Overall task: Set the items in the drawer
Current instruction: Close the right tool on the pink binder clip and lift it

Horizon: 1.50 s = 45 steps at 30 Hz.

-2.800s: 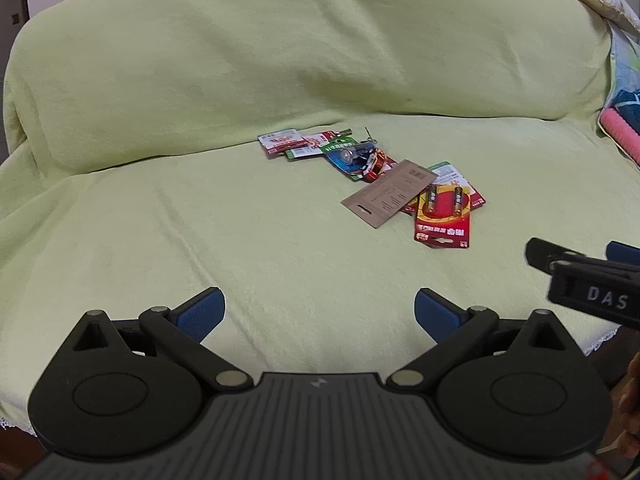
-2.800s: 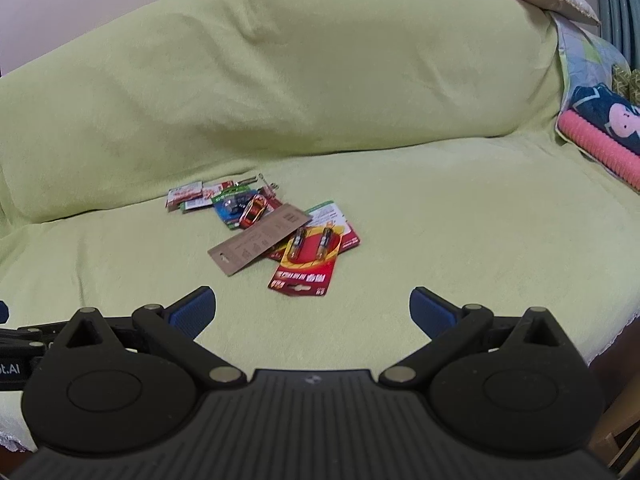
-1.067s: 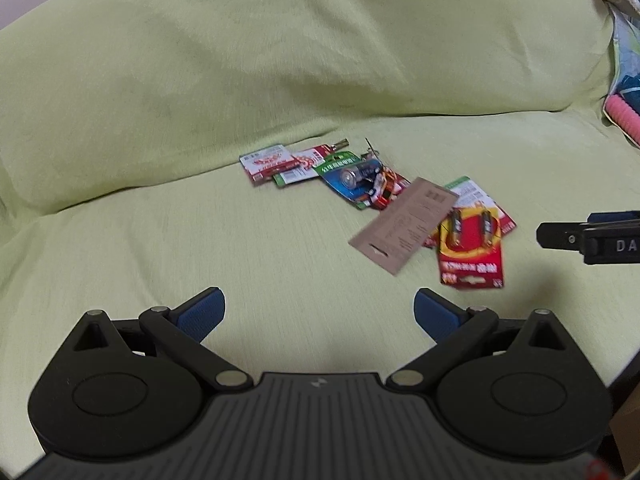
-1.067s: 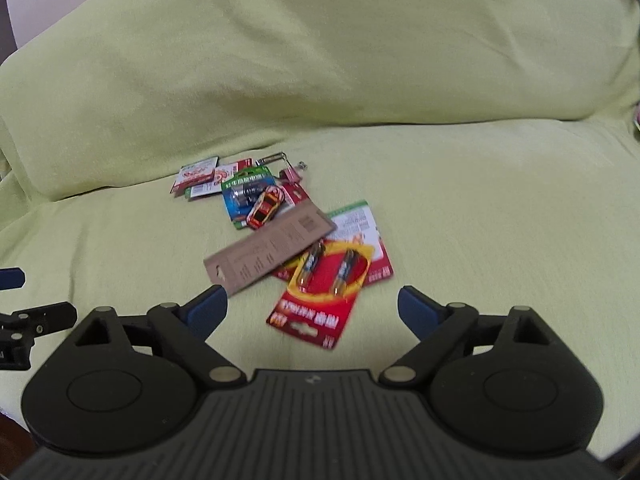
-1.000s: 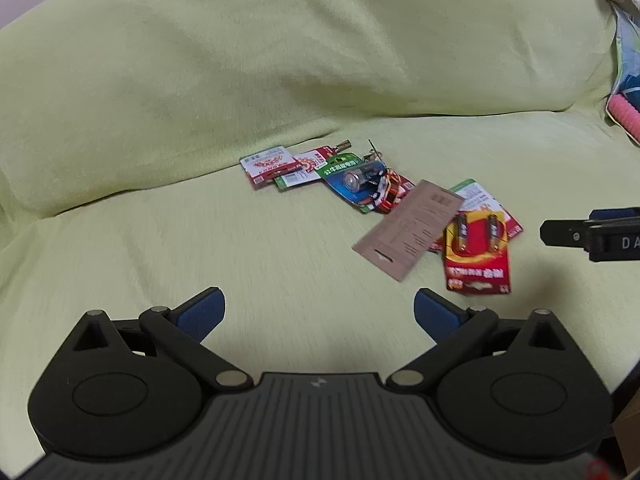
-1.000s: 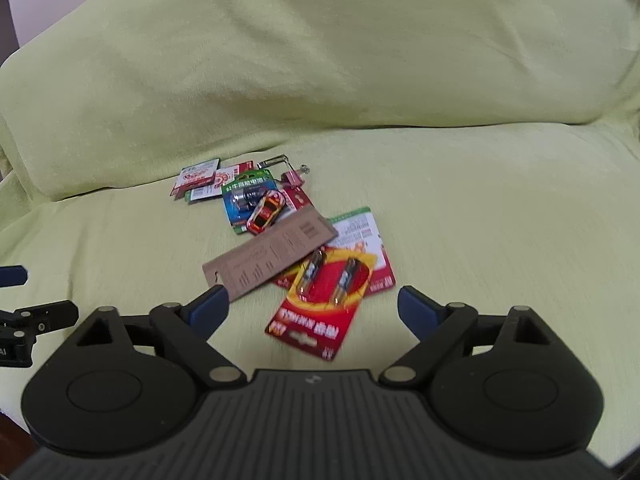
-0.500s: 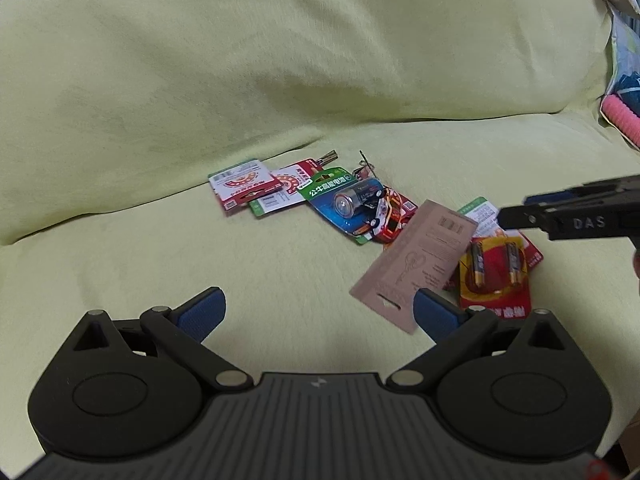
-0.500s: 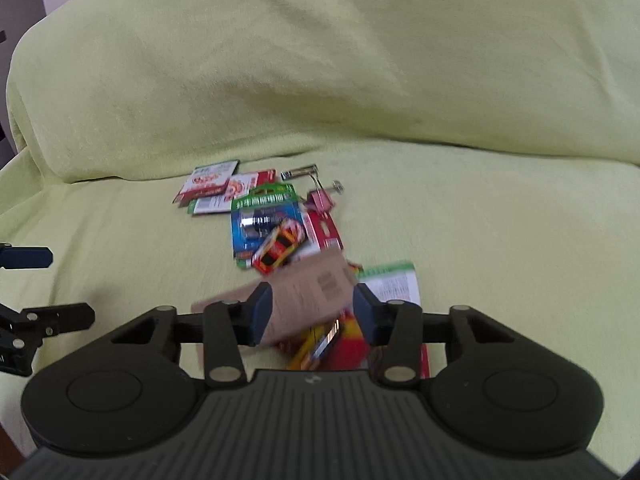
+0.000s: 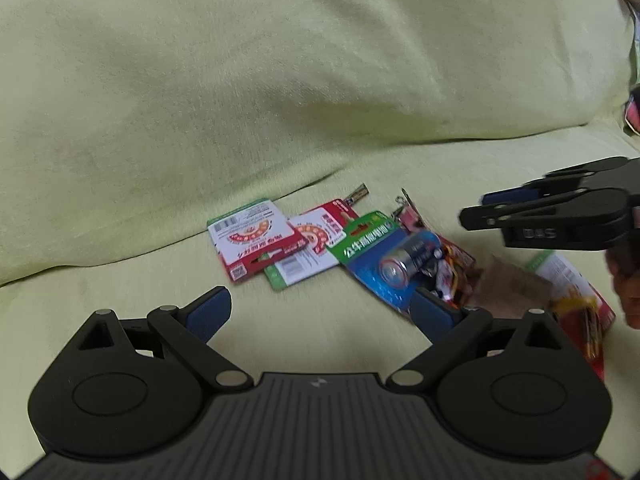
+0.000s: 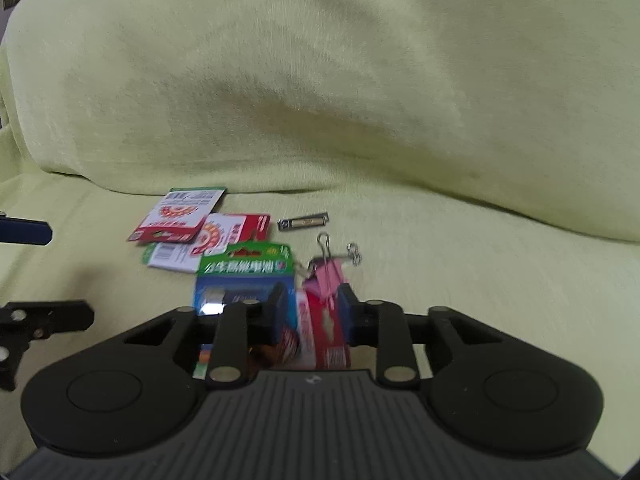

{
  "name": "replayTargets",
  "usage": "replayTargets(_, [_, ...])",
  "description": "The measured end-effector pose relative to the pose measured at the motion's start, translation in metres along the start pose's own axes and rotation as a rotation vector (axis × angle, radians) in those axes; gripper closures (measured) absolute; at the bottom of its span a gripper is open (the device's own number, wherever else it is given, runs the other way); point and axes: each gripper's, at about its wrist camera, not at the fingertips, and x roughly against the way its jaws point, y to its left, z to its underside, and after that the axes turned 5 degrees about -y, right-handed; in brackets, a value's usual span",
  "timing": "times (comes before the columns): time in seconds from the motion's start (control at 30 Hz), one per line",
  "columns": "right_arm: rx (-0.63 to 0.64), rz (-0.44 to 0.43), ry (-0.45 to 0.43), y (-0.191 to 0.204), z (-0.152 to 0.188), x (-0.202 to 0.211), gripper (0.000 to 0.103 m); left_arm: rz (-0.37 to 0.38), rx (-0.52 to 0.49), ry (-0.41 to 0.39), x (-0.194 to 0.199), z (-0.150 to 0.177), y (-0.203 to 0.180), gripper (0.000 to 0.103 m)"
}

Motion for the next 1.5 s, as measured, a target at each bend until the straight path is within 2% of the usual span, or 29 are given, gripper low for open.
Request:
replayTargets(0.23, [0.043,0.003,0.012,0.007,-0.010,-0.050,0.081,-0.006,0.004,0.016,-0.027,0.000,0.005,0.006])
replayTargets(0.5, [0.021,0.022,0.029,0.003,-0.009,-0.076,0.081,-0.008,0.020,0.022,-0.045,0.000,0.012,0.006])
replayTargets(0.6, [0.011,0.029,0.036,0.000,-0.007,-0.083,0.084,-0.010,0.024,0.024,-0.051,-0.001,0.016,0.006])
replayTargets(0.7, [0.002,0.033,0.043,-0.003,-0.006,-0.089,0.094,-0.008,0.023,0.022,-0.055,-0.001,0.018,0.006])
replayTargets(0.83, [0.002,0.027,0.033,-0.005,-0.005,-0.090,0.099,0.016,0.020,0.018,-0.055,0.001,0.019,0.006])
replayTargets(1.13, [-0.062,0.009,-0.016,-0.025,-0.009,-0.058,0.099,0.152,-0.015,-0.035,-0.028,0.004,0.003,0.006])
replayTargets(1.5, [-0.178,0.053,-0.147,-0.072,-0.008,0.031,0.102,0.314,-0.158,-0.079,0.004,0.004,-0.058,0.006])
